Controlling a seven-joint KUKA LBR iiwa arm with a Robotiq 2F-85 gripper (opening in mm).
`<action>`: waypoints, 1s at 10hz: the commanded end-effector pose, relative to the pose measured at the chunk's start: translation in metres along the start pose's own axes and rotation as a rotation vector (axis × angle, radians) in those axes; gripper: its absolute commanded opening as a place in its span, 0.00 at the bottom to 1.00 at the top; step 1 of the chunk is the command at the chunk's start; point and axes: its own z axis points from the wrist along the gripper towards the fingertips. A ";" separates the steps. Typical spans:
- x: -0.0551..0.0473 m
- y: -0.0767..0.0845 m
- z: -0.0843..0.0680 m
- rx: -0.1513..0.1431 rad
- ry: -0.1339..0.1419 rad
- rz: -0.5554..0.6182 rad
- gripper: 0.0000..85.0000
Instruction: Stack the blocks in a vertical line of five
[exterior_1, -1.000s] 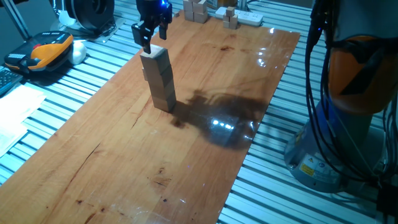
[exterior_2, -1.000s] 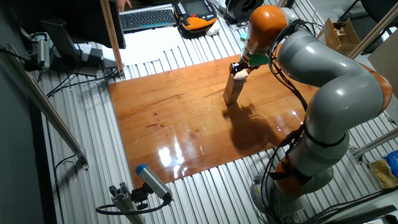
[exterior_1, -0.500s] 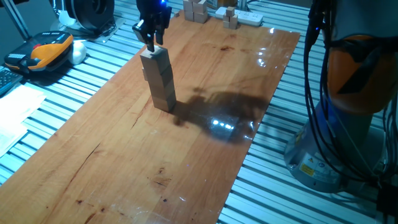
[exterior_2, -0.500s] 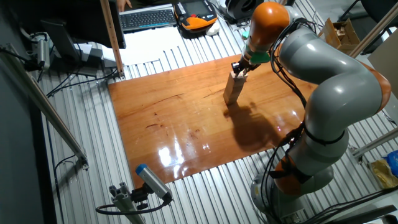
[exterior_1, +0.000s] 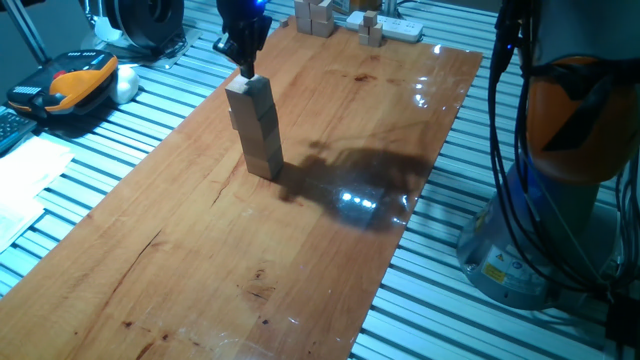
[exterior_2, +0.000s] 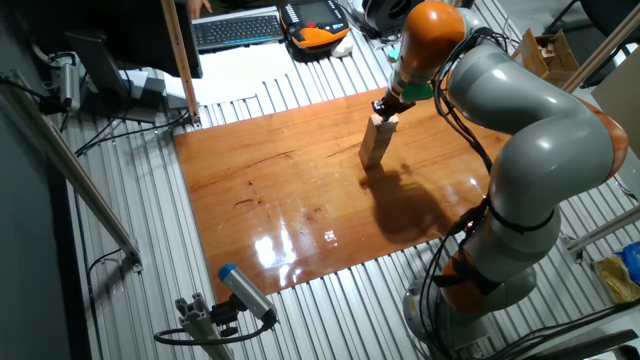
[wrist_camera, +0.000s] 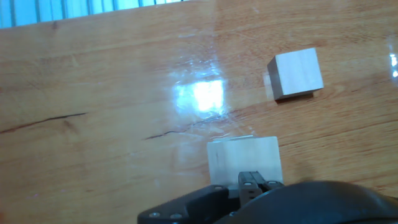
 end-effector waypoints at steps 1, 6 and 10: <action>0.000 0.000 0.000 -0.001 0.000 0.000 0.00; 0.003 -0.001 -0.002 0.009 -0.015 0.027 0.00; 0.003 -0.001 -0.002 0.015 -0.018 0.027 0.00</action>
